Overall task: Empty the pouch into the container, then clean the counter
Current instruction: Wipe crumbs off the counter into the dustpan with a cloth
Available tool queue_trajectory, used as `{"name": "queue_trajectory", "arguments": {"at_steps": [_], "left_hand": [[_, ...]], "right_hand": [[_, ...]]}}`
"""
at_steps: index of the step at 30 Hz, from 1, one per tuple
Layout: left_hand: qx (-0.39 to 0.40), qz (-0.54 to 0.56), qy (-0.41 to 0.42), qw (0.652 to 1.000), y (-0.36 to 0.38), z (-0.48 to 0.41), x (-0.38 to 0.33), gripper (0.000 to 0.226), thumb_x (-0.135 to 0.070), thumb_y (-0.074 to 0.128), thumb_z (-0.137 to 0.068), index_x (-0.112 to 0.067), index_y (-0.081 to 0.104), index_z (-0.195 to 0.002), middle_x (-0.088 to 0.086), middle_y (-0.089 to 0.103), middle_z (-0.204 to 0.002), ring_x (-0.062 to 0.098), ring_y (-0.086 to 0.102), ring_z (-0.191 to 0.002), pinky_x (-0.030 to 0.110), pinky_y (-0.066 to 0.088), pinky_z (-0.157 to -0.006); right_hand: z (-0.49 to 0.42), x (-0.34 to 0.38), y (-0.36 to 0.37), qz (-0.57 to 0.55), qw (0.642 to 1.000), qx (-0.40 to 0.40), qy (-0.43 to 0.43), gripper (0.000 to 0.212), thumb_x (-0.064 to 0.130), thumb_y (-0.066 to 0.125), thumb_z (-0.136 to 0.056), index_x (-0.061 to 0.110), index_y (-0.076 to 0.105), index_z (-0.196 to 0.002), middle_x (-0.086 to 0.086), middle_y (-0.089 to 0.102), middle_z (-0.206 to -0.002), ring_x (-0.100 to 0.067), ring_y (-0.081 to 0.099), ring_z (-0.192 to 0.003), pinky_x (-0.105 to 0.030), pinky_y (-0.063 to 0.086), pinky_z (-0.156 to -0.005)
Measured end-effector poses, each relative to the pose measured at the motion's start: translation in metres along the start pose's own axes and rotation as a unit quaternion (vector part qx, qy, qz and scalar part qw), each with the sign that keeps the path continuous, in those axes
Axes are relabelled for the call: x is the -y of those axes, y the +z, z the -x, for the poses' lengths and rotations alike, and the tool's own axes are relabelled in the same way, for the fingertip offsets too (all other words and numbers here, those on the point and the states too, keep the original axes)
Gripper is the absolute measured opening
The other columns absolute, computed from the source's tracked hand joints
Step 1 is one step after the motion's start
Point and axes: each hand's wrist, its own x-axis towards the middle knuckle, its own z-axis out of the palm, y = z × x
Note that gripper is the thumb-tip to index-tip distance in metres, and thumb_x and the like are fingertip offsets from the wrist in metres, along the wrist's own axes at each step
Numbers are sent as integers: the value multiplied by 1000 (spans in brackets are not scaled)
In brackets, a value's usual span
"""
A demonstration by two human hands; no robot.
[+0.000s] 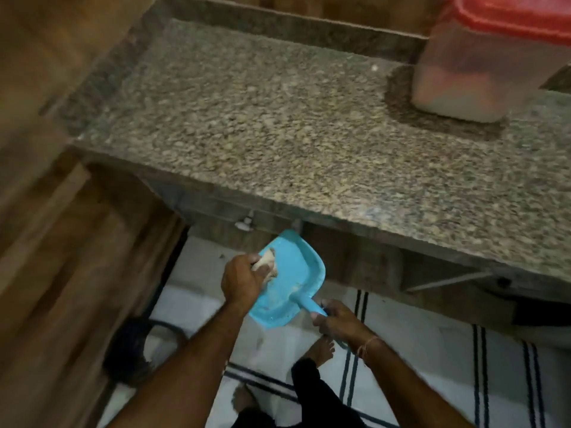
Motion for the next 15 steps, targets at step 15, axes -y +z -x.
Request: {"name": "queue_trajectory", "arguments": {"at_steps": [15], "left_hand": [[-189,177,-312,914,-137,118,286,36,-40,73,-90,-13,75,-114,12,75,-111,31,69,-105,30,47,-79]], "right_hand": [[-22,27,274,259,953,154,-40,8,21,62,-99,22,63,-92,3,59,-73,-2,53,-54,-21,42,-55]]}}
